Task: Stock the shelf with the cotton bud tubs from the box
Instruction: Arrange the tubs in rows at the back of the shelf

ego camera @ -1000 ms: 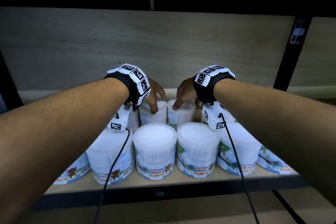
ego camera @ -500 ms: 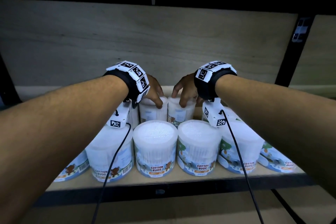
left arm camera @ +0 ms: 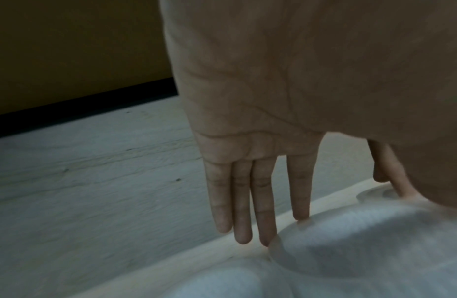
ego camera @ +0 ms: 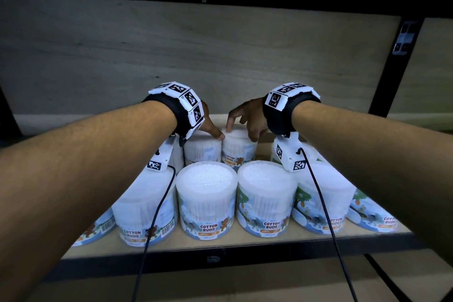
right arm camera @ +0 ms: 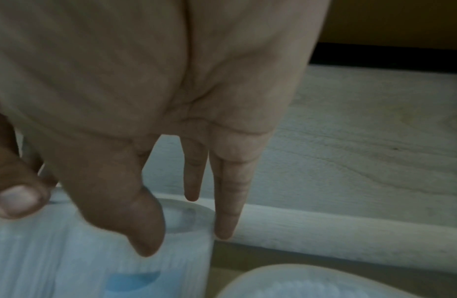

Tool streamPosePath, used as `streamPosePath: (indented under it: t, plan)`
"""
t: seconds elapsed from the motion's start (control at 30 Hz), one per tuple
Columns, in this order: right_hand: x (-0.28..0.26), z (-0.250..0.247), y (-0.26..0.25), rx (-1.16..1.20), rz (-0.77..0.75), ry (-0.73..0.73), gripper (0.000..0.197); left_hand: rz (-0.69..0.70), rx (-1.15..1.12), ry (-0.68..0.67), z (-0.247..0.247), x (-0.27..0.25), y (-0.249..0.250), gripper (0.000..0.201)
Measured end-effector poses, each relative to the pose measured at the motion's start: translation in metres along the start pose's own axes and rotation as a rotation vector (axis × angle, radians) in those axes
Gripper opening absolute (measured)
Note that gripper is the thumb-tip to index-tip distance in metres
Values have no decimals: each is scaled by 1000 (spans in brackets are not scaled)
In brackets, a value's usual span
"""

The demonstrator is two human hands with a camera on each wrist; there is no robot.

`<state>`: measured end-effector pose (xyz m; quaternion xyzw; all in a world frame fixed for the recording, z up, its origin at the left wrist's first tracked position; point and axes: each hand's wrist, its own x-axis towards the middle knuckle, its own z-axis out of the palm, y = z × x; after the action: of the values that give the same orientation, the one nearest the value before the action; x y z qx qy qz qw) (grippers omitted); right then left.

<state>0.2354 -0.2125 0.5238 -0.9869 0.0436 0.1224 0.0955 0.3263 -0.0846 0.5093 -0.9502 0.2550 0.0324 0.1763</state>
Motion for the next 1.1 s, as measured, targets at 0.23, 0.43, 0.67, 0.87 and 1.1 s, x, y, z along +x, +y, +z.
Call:
streamPosePath:
  t: [0.23,0.43,0.67,0.87,1.1]
  plan:
    - [-1,7,-4,78,39,115,51,33,-74,-45,-2,-25,-1,67]
    - [-1,8,-7,-40,49,116,52,104,-111,-107,-3,-32,-5,85]
    - [2,7,-6,-33,46,124,49,104,-159,-94,-1,-28,-8,85]
    - [3,7,-5,-21,46,127,49,73,-150,-9,4,-26,-11,66]
    - [4,7,0,-23,43,101,50,34,-90,-41,4,-21,-8,82]
